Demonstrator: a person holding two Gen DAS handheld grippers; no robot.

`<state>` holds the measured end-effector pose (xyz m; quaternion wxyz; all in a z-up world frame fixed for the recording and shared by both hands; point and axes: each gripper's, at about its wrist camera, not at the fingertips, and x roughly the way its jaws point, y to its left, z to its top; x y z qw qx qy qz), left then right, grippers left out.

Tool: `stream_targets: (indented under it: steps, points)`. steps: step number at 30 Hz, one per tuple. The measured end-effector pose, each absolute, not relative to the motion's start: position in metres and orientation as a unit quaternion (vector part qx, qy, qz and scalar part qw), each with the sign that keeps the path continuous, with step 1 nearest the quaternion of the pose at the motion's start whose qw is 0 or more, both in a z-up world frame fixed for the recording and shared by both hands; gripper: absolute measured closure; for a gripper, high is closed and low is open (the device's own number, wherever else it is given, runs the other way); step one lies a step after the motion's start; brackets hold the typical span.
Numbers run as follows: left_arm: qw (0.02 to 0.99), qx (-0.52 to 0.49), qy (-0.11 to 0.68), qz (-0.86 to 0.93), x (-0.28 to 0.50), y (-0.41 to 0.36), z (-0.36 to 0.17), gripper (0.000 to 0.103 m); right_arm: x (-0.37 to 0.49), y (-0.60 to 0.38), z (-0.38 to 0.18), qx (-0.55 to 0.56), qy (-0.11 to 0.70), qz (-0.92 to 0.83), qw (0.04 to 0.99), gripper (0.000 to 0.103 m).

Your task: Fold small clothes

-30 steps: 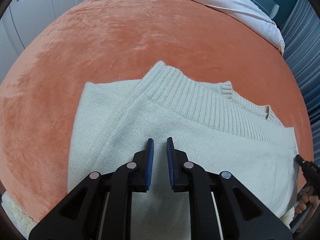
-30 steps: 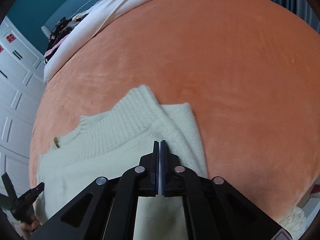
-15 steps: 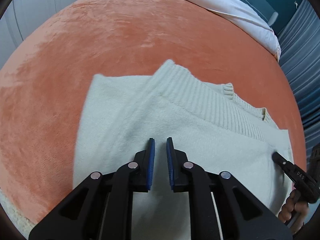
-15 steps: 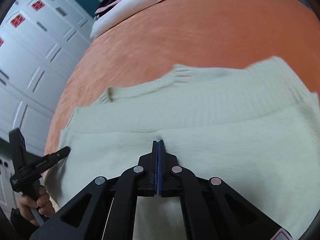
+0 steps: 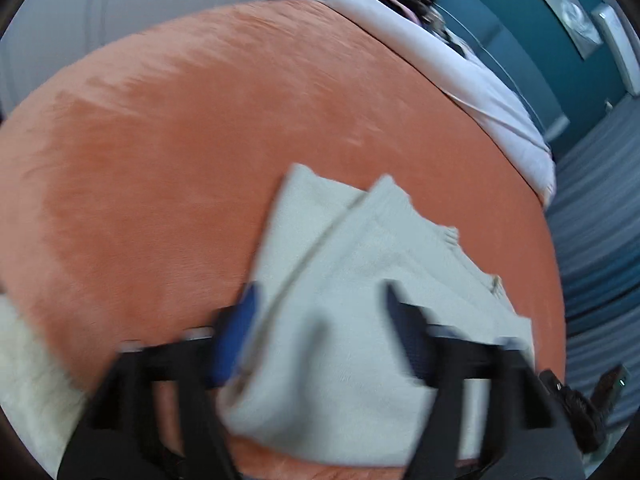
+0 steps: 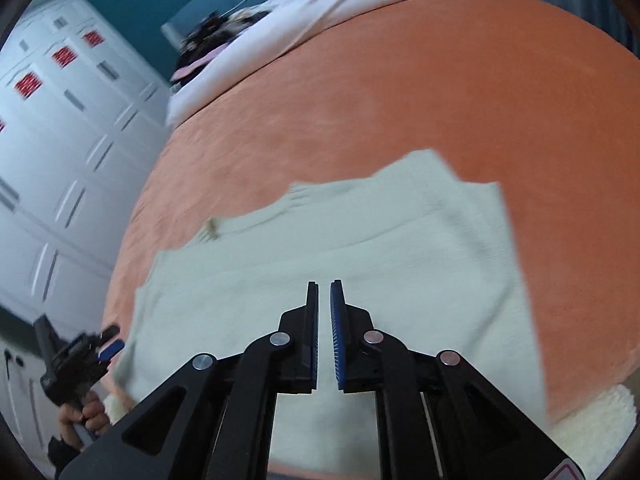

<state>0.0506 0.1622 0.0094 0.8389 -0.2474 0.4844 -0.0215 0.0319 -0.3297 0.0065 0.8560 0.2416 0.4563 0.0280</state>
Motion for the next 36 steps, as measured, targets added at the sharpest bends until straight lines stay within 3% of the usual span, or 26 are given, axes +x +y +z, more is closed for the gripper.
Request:
stream_targets:
  steps: [1, 6, 8, 10, 12, 16, 17, 20, 26, 27, 28, 29, 32, 36]
  points:
    - [0.832, -0.262, 0.489, -0.015, 0.045, 0.168, 0.005, 0.015, 0.035, -0.308, 0.006, 0.225, 0.465, 0.054, 0.855, 0.094]
    - [0.757, -0.368, 0.54, -0.013, 0.031, 0.183, -0.041, 0.013, 0.055, -0.235, -0.027, 0.17, 0.52, 0.105, 0.831, 0.094]
    - [0.766, -0.369, 0.527, -0.015, 0.028, 0.178, -0.042, 0.009, 0.06, -0.224, -0.048, 0.172, 0.538, 0.093, 0.82, 0.102]
    - [0.774, -0.353, 0.525, -0.02, 0.031, 0.171, -0.042, 0.008, 0.064, -0.226, -0.055, 0.207, 0.533, 0.097, 0.814, 0.103]
    - [0.777, -0.349, 0.523, -0.033, 0.036, 0.166, -0.042, 0.018, 0.065, -0.241, -0.062, 0.259, 0.537, 0.109, 0.796, 0.103]
    - [0.769, -0.37, 0.52, -0.035, 0.041, 0.168, -0.037, 0.069, 0.054, -0.252, -0.072, 0.294, 0.534, 0.122, 0.783, 0.103]
    - [0.77, -0.374, 0.516, -0.036, 0.04, 0.168, -0.031, 0.073, 0.057, -0.244, -0.072, 0.286, 0.533, 0.119, 0.787, 0.103]
    - [0.806, -0.337, 0.481, -0.069, 0.038, 0.151, 0.011, 0.08, 0.059, -0.232, -0.067, 0.246, 0.53, 0.112, 0.804, 0.103]
    - [0.859, -0.237, 0.417, -0.181, 0.035, 0.063, 0.102, 0.082, 0.058, -0.24, -0.065, 0.283, 0.518, 0.111, 0.799, 0.103]
    - [0.863, -0.218, 0.409, -0.201, 0.032, 0.046, 0.114, 0.082, 0.052, -0.246, -0.057, 0.293, 0.51, 0.108, 0.802, 0.099]
    - [0.866, -0.198, 0.401, -0.224, 0.029, 0.026, 0.125, 0.082, 0.046, -0.253, -0.05, 0.294, 0.497, 0.102, 0.81, 0.087]
    - [0.865, -0.181, 0.397, -0.248, 0.024, 0.006, 0.133, 0.082, 0.037, -0.262, -0.039, 0.291, 0.48, 0.097, 0.822, 0.086]
    - [0.851, -0.137, 0.399, -0.312, 0.016, -0.054, 0.138, 0.082, 0.009, -0.302, -0.018, 0.304, 0.448, 0.089, 0.836, 0.086]
    - [0.815, -0.09, 0.445, -0.359, 0.009, -0.127, 0.101, 0.082, -0.033, -0.37, -0.019, 0.354, 0.425, 0.027, 0.833, 0.084]
